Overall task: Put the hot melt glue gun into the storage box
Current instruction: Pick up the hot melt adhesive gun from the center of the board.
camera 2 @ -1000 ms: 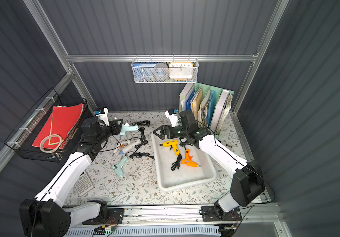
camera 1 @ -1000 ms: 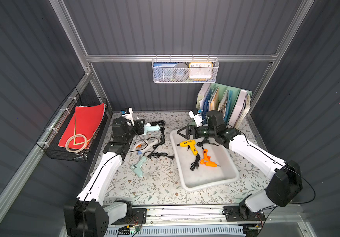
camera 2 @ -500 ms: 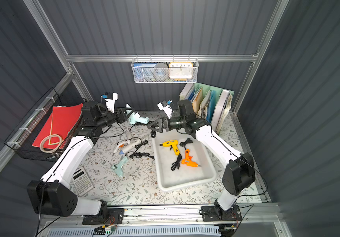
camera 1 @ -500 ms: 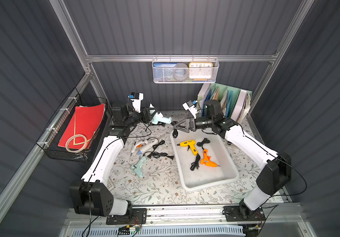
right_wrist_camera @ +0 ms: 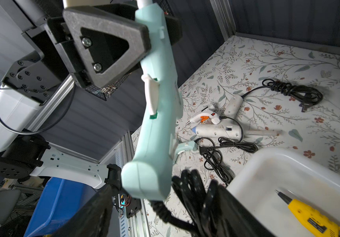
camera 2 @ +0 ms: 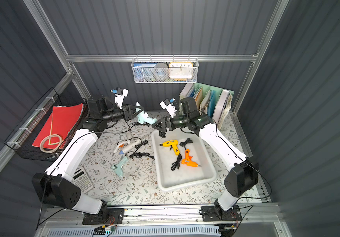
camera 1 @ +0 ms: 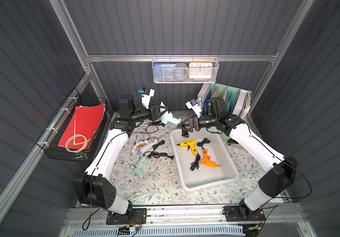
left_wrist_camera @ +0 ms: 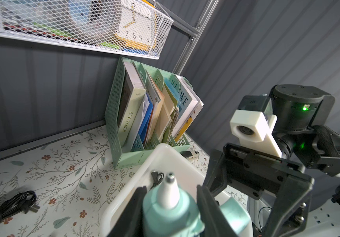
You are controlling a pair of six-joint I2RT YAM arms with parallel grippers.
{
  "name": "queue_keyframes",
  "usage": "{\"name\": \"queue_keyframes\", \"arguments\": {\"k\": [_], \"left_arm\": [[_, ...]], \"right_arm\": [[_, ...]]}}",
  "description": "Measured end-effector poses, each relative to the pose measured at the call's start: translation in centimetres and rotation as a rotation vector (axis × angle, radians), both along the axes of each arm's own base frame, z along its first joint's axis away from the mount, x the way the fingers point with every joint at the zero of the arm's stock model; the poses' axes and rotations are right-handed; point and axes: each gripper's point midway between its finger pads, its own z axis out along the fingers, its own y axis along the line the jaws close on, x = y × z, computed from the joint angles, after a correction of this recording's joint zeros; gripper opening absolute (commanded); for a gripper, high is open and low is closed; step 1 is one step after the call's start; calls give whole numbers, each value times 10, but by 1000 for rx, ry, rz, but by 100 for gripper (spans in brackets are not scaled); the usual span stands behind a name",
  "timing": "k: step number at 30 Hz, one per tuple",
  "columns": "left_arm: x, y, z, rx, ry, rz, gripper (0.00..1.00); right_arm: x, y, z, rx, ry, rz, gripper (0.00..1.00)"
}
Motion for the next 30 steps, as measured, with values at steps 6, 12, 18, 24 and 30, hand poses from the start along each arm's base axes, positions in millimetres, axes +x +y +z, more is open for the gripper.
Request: {"name": "queue_keyframes", "arguments": {"k": [6, 12, 18, 24, 30], "left_arm": [[7, -6, -15, 10, 44, -9, 0], [10, -14, -17, 10, 49, -28, 0], [8, -26, -19, 7, 60, -68, 0], [9, -38, -32, 6, 96, -103, 0], [12, -55, -45, 3, 138, -145, 0]], "right_arm": [[-2, -11, -1, -50, -13, -45, 84], [2, -38, 14, -101, -80, -164, 84], [12, -63, 25, -105, -115, -244, 82], [1, -52, 29, -51, -97, -150, 62], [-5, -34, 20, -22, -47, -64, 57]]}}
